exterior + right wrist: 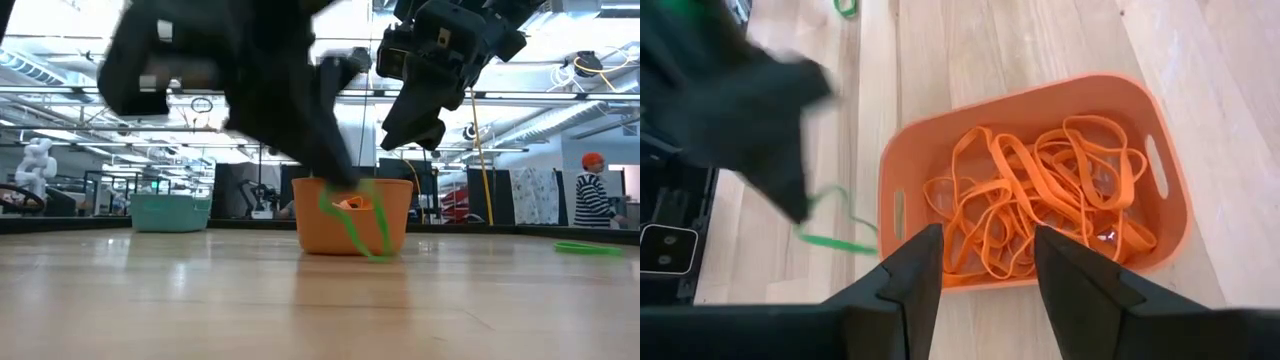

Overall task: Sort rubber bands into baskets
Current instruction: Put the green rubber band into the green bin

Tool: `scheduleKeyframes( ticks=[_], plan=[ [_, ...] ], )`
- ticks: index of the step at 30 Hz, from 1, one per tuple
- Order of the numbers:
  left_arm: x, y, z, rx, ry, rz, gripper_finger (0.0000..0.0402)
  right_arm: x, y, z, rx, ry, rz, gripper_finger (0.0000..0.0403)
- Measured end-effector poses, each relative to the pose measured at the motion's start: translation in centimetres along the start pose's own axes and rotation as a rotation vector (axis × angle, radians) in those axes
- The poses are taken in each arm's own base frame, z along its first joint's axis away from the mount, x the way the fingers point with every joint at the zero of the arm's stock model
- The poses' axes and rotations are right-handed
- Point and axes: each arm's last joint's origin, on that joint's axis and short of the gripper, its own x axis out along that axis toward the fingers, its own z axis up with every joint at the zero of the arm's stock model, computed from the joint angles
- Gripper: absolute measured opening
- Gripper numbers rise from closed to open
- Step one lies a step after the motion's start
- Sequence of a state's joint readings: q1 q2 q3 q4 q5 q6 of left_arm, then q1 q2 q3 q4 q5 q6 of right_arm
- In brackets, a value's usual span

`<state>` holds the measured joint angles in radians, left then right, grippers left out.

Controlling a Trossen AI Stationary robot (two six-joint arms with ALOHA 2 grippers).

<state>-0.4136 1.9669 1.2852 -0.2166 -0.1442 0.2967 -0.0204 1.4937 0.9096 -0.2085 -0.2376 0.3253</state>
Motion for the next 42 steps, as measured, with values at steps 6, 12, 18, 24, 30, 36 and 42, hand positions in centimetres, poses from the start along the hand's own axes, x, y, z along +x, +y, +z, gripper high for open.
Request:
scheduleKeyframes(
  ticks=[6,12,18,24,30,36,42],
  plan=[
    [-5.3,0.1,1.0,0.006,0.087,0.073,0.0002,-0.1,-0.1,-0.3,0.011,0.028,-0.008,0.0151],
    [-11.6,0.8,-1.5,-0.112,0.354,0.178,0.0002,-0.9,0.2,-1.5,0.028,0.147,-0.039,0.0151],
    [-17.1,3.4,-5.0,-0.133,0.552,0.352,0.0001,-2.9,0.4,-2.0,0.006,0.188,-0.057,0.0151],
    [-21.4,6.8,-11.0,-0.301,0.604,0.448,0.0001,-5.1,1.0,-3.1,0.116,0.262,-0.091,0.0151],
    [-22.8,9.0,-17.4,-0.405,0.546,0.515,0.0001,-5.3,2.0,-4.5,0.184,0.349,-0.144,0.0151],
    [-22.1,11.7,-22.7,-0.53,0.429,0.498,0.0001,-5.5,2.7,-5.5,0.21,0.396,-0.236,0.0151],
    [-20.9,13.6,-27.0,-0.697,0.454,0.44,0.0001,-5.2,2.9,-6.4,0.194,0.381,-0.348,0.0151]
  ],
)
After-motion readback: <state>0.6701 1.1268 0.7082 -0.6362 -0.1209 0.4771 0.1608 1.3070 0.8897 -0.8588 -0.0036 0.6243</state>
